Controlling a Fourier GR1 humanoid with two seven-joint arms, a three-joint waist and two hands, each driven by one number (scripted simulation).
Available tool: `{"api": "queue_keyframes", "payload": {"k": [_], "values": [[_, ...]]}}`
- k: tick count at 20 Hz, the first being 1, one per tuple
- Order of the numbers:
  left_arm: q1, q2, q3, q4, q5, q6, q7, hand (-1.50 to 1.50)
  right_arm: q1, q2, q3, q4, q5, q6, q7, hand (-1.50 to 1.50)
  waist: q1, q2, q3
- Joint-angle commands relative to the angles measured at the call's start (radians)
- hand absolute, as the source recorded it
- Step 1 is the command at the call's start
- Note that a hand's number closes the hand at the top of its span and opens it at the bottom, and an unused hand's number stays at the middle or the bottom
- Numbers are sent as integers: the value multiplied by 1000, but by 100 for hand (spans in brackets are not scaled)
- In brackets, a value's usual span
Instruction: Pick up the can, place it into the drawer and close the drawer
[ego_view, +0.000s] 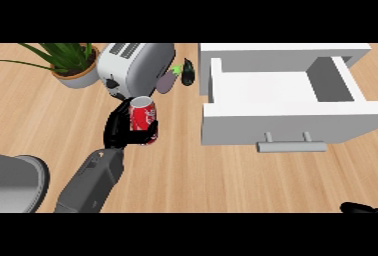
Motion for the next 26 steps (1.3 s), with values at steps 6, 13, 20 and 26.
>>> {"api": "queue_keyframes", "payload": {"k": [6, 13, 20, 26], "values": [[-107, 7, -82, -277, -68, 85, 282, 150, 0, -1, -16, -23, 17, -16, 8, -150, 21, -9, 2], [-231, -38, -99, -443, -89, 192, 538, 150, 15, 7, -21, -43, 4, -13, 20, -150, 12, -7, 1], [-472, -68, -66, -409, -128, 252, 681, 150, -44, -12, 2, -1, 51, -21, 24, -150, 1, 1, 1], [-621, -98, -62, -369, -175, 293, 802, 150, -67, -50, -55, 0, -22, -12, 68, -150, -1, 0, 1]]}}
